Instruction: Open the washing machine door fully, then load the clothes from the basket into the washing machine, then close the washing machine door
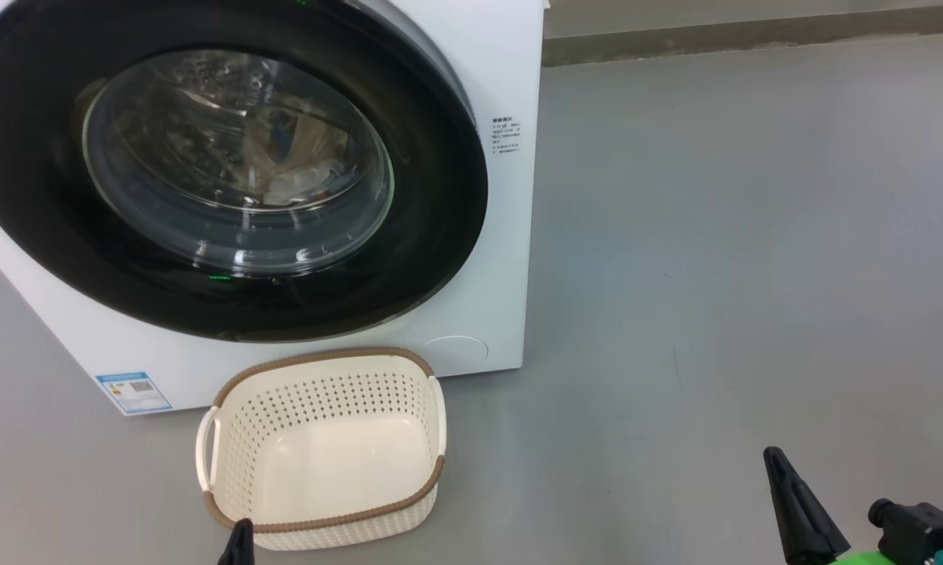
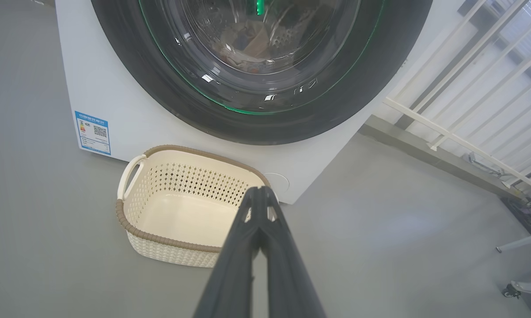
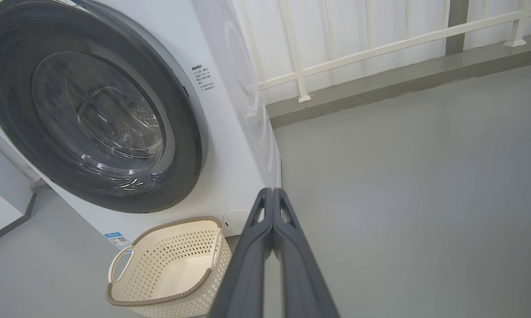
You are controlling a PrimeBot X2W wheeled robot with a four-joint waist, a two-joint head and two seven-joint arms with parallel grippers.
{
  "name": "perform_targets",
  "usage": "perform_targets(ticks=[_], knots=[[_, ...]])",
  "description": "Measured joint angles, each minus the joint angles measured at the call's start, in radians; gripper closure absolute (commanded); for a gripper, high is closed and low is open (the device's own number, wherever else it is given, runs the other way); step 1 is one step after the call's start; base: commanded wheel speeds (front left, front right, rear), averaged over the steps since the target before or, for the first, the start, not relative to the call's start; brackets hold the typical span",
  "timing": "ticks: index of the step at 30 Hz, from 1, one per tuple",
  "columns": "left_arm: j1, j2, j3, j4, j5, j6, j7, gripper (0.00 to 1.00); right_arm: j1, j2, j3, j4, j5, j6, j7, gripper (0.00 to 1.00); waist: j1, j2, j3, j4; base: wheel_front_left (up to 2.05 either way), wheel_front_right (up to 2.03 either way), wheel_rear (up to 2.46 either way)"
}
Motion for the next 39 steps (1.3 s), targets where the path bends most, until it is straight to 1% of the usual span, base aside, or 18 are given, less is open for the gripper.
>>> perform_targets(ticks=[39], knots=[[-0.049, 0.01, 0.041, 0.005, -0.402, 0.0, 0.105, 1.0, -0.046, 0.01, -0.031, 0.038, 0.449, 0.0, 0.109, 1.0, -0.0001, 0.0, 0.009, 0.017, 0.0, 0.0, 0.0]])
